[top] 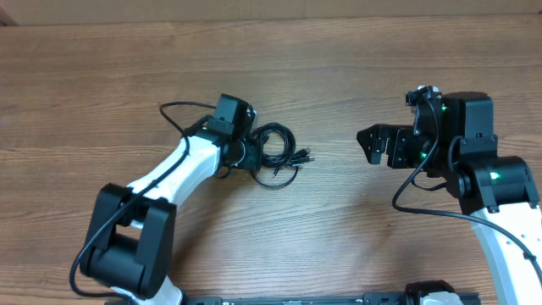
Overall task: Untangle cables
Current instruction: 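Move both grippers forward toward the black cable bundle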
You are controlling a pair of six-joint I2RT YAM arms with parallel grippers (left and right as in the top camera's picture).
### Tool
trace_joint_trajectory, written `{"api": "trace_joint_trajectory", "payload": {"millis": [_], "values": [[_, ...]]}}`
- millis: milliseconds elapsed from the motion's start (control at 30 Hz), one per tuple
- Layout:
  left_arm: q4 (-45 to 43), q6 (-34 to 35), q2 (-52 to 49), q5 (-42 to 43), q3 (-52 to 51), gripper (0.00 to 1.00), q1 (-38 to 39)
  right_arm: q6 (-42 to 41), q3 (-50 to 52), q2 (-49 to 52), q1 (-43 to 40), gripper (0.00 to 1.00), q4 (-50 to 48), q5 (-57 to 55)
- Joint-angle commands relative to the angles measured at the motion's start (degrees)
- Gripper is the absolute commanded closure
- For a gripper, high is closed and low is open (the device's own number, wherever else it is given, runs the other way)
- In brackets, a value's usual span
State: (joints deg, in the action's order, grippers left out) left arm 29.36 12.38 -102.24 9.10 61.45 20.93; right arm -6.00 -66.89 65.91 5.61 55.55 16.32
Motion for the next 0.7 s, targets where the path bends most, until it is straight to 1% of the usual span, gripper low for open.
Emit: {"api": "trace_joint_trajectory", "payload": {"millis": [0, 67, 200, 300, 500, 633, 667], "values": [[0.22, 1.16, -2.21, -0.48, 0.7, 0.46, 0.98, -0.2, -1.44, -0.31, -0.22, 0.0, -0.15, 0.31], [0.74, 1.16, -2.38, -0.48, 0.7, 0.59, 1.03, -0.2, -1.44, -0.31, -0.22, 0.0, -0.15, 0.31], [2.27, 1.07, -1.92, -0.55, 1.03, 0.96, 0.87, -0.17, -1.44, -0.31, -0.22, 0.0, -0.2, 0.28], [6.82, 0.9, -1.22, -0.52, 2.97, 0.96, 0.79, -0.17, -1.44, -0.28, -0.22, 0.0, -0.2, 0.31], [24.94, -0.24, 2.23, -0.57, 12.09, 0.96, 0.79, -0.22, -1.44, 0.07, 0.31, 0.0, -1.07, 0.5], [33.42, -0.66, 3.96, -0.87, 16.98, 0.96, 0.79, -0.22, -1.44, 1.7, 1.73, 0.0, -1.7, 0.46], [34.86, -0.63, 4.07, -1.46, 17.68, 0.91, 0.79, -0.24, -1.44, 2.43, 2.19, 0.0, -1.84, 0.48]]}}
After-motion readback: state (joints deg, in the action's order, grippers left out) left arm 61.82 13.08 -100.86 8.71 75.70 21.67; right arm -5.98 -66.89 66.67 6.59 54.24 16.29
